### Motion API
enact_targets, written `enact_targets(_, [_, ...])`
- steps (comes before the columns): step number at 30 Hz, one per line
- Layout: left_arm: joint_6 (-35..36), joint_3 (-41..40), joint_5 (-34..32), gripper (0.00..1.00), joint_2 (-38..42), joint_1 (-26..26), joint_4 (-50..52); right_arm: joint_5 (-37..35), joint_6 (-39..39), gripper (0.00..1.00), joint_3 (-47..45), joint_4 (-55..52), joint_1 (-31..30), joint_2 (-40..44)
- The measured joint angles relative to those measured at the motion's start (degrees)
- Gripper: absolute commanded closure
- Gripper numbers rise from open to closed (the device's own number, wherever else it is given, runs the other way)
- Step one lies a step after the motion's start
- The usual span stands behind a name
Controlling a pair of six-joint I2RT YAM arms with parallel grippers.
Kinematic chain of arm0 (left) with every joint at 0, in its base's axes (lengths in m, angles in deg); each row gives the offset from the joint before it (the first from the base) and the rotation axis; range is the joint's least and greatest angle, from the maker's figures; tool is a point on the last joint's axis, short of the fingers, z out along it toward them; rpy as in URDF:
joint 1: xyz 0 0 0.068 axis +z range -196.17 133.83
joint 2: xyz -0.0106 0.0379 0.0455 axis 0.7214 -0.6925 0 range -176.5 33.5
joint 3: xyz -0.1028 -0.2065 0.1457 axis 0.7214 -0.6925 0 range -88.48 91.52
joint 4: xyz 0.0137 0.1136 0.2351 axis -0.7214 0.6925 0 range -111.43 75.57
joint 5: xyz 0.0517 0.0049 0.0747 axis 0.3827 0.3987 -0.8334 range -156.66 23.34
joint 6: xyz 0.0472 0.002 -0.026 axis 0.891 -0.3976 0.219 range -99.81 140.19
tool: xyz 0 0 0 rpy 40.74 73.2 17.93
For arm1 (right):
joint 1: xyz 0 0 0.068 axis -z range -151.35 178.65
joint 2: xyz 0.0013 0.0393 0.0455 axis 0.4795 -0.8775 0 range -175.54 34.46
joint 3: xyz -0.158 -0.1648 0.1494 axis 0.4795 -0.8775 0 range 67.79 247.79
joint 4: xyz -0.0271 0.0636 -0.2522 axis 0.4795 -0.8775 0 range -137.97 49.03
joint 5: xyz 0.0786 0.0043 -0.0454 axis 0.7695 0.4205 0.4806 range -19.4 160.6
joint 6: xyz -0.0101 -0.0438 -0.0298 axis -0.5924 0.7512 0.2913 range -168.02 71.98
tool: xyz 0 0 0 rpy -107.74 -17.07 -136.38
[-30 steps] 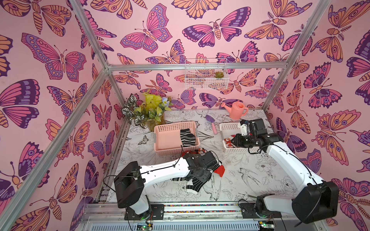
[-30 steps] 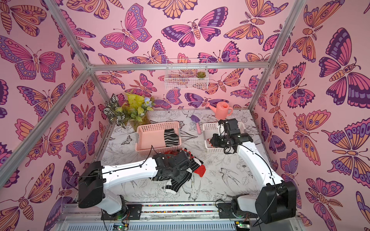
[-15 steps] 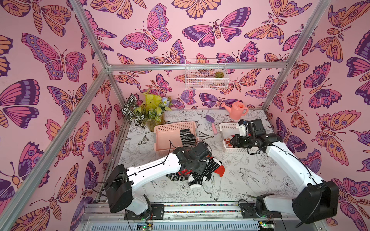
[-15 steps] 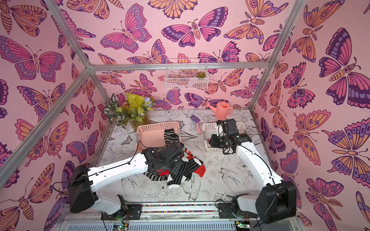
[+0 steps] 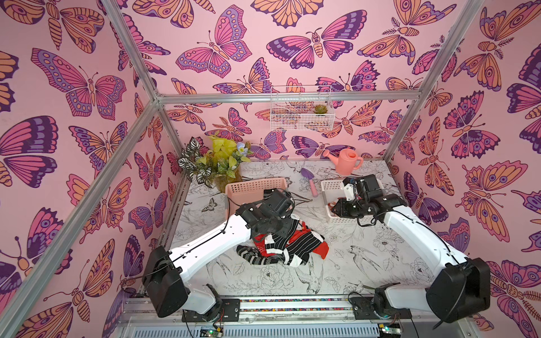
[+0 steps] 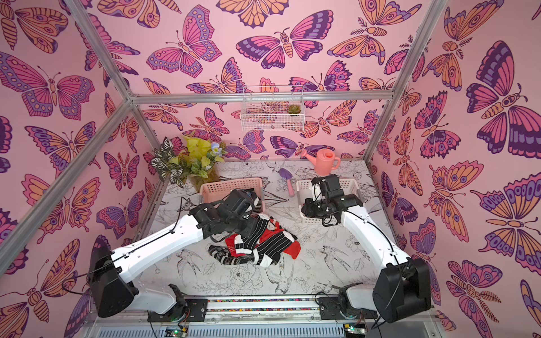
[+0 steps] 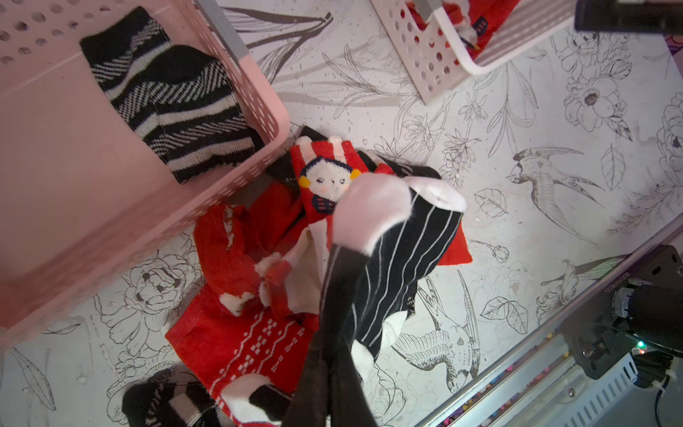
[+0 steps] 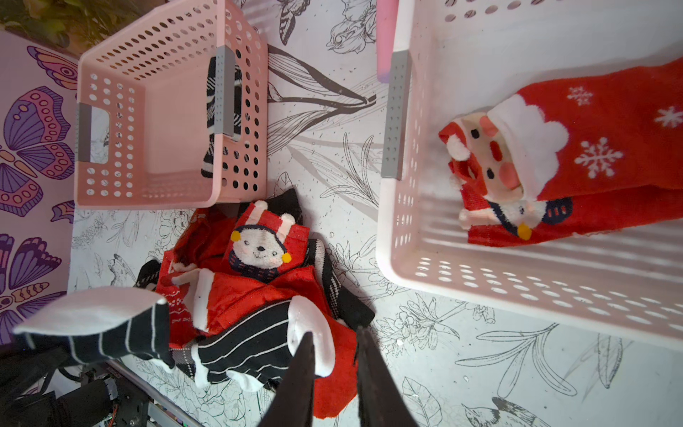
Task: Sort the socks into the basket by color
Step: Pick up the sock at the center of the board, then place the sock in the bin.
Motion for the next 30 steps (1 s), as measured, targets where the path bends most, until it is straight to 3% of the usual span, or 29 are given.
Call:
enact_targets(15, [5.3,10.2,0.4,1.0,-1.4,10.9,0.8,0.0,1.5,0.75,0.0,0.3,-4.6,0.7])
enact_targets(30, [6.5,17.8,3.3,1.0,-10.0,21.4,1.8,-0.5,2.6,0.74,0.0,-0.5,-9.2,1.0])
